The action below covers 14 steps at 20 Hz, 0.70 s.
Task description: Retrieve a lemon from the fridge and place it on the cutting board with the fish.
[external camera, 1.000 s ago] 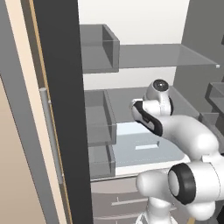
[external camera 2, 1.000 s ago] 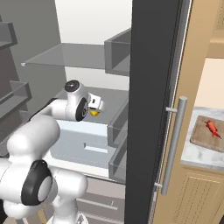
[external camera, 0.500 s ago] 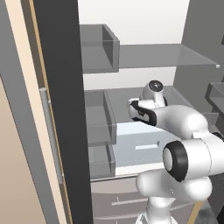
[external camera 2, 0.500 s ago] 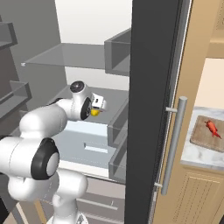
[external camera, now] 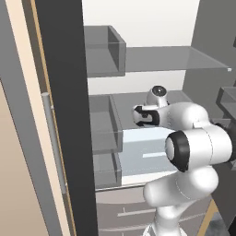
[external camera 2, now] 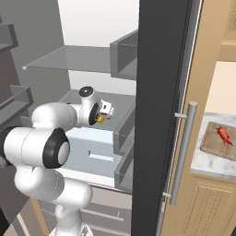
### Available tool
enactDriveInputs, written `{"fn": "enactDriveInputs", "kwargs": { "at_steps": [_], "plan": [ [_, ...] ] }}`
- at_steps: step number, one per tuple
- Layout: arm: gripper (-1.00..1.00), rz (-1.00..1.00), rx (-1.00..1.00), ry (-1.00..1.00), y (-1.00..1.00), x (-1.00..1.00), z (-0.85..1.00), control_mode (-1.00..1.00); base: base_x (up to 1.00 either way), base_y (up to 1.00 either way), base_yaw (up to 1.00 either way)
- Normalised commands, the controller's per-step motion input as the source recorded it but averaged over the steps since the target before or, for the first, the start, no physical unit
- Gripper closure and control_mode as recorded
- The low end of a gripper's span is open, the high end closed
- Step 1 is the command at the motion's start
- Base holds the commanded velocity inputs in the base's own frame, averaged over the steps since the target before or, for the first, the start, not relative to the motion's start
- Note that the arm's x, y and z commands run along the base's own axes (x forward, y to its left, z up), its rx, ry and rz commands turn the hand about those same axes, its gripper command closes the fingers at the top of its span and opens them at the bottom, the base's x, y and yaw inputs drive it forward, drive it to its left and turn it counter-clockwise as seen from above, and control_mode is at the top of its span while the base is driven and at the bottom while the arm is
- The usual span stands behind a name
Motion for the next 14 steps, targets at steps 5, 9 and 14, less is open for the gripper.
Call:
{"fn": "enactDriveInputs", "kwargs": {
  "at_steps": [5, 9, 14],
  "plan": [
    [-1.0, 0.0, 0.0, 0.05, 0.02, 0.25, -0.2, -1.0, 0.0, 0.0, 0.0],
    [-1.0, 0.0, 0.0, 0.08, 0.0, 0.06, -0.18, -1.0, 0.0, 0.0, 0.0],
    [1.0, -0.01, 0.0, 0.14, 0.0, -0.06, -0.34, -1.0, 0.0, 0.0, 0.0]
  ]
}}
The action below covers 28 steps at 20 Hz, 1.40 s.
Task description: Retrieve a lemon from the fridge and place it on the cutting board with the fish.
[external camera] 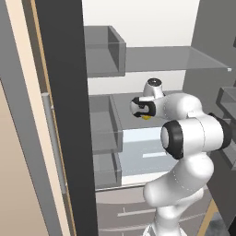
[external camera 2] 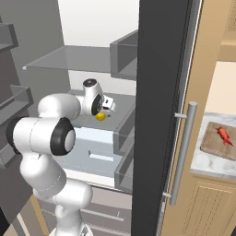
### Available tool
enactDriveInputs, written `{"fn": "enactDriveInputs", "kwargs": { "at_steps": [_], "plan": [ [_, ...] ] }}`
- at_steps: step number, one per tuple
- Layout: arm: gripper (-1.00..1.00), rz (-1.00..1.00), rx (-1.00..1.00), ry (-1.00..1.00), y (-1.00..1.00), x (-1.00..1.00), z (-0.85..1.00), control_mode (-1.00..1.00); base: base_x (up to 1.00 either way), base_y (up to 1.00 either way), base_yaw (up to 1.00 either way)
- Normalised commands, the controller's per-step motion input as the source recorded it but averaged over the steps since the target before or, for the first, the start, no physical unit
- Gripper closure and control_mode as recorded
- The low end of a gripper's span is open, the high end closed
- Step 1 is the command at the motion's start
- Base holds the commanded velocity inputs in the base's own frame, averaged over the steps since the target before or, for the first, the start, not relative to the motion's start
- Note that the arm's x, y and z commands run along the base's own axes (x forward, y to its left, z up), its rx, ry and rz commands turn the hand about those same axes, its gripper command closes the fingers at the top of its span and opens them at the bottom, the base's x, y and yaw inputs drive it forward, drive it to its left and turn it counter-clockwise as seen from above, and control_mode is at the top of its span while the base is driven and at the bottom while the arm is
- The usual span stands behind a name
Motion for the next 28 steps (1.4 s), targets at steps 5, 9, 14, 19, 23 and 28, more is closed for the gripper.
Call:
{"fn": "enactDriveInputs", "kwargs": {
  "at_steps": [5, 9, 14, 19, 23, 28],
  "plan": [
    [1.0, -0.06, 0.0, 0.11, 0.0, -0.27, -0.36, -1.0, 0.0, 0.0, 0.0],
    [1.0, -0.04, 0.0, 0.04, 0.0, -0.19, -0.27, -1.0, 0.0, 0.0, 0.0],
    [1.0, 0.0, 0.01, -0.21, 0.08, -0.04, -0.1, -1.0, 0.0, 0.0, 0.0],
    [1.0, 0.0, 0.07, -0.47, 0.03, -0.01, -0.04, -1.0, 0.0, 0.0, 0.0],
    [1.0, 0.0, 0.0, -0.13, 0.01, 0.0, 0.02, -1.0, 0.0, 0.0, 0.0],
    [1.0, 0.0, 0.0, 0.0, 0.15, -0.75, 0.42, -1.0, 0.0, 0.0, 0.0]
  ]
}}
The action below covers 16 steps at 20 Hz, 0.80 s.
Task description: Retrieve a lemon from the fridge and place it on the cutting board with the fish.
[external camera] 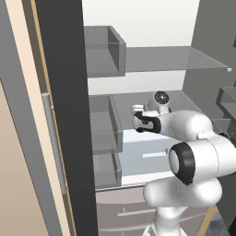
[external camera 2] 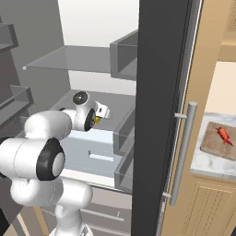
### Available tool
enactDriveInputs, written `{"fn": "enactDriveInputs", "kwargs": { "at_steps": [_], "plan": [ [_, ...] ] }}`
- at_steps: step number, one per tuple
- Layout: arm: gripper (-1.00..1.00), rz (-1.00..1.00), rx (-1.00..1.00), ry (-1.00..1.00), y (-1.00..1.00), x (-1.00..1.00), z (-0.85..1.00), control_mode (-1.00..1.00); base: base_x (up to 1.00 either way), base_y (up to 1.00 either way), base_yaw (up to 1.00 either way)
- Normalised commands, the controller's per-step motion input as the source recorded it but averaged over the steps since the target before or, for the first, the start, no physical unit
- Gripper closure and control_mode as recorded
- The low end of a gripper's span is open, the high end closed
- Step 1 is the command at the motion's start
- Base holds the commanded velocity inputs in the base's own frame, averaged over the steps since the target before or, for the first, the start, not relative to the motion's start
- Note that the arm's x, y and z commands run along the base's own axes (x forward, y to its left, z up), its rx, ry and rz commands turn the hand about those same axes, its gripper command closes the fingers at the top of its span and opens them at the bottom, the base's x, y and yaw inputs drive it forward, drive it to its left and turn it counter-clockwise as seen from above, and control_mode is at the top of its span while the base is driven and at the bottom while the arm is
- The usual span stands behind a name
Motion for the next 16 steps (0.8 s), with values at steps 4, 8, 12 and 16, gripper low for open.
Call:
{"fn": "enactDriveInputs", "kwargs": {
  "at_steps": [4, 8, 12, 16],
  "plan": [
    [1.0, 0.0, 0.0, 0.0, 0.14, -0.98, 0.49, -1.0, 0.0, 0.0, 0.0],
    [1.0, 0.0, 0.0, 0.0, 0.0, -1.0, 0.62, -1.0, 0.0, 0.0, 0.0],
    [1.0, 0.0, 0.0, 0.14, 0.0, -1.0, 0.57, -1.0, 0.0, 0.0, 0.0],
    [1.0, 0.0, 0.0, 0.17, 0.0, -1.0, 0.56, -1.0, 0.0, 0.0, 0.0]
  ]
}}
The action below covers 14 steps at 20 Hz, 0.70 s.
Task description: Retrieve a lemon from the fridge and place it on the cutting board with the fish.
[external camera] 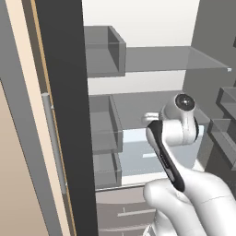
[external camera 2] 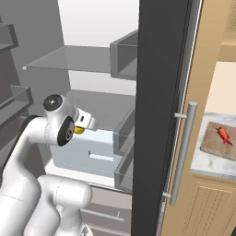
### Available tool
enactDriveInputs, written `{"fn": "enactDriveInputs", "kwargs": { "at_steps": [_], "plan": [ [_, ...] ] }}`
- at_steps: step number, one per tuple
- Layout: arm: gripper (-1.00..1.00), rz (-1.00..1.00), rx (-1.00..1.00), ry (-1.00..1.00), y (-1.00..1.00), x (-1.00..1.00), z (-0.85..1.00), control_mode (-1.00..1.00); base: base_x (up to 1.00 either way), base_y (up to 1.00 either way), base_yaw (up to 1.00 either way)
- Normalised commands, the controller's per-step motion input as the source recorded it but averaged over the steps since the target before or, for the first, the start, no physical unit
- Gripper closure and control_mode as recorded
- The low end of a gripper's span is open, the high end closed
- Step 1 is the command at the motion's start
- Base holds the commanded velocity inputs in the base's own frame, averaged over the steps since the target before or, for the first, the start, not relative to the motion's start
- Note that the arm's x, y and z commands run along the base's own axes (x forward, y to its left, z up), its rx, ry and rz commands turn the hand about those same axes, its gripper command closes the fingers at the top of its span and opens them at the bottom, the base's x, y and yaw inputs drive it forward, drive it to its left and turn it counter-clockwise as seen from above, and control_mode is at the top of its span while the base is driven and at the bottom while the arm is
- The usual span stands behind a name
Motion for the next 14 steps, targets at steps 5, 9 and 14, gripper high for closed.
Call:
{"fn": "enactDriveInputs", "kwargs": {
  "at_steps": [5, 9, 14],
  "plan": [
    [1.0, 0.0, -0.01, 0.19, 0.0, -1.0, 0.6, -1.0, 0.0, 0.0, 0.0],
    [1.0, 0.0, -0.02, 0.17, 0.0, -0.69, 0.35, -1.0, 0.0, 0.0, 0.0],
    [1.0, 0.0, 0.0, 0.12, 0.0, -0.45, 0.14, -1.0, 0.0, 0.0, 0.0]
  ]
}}
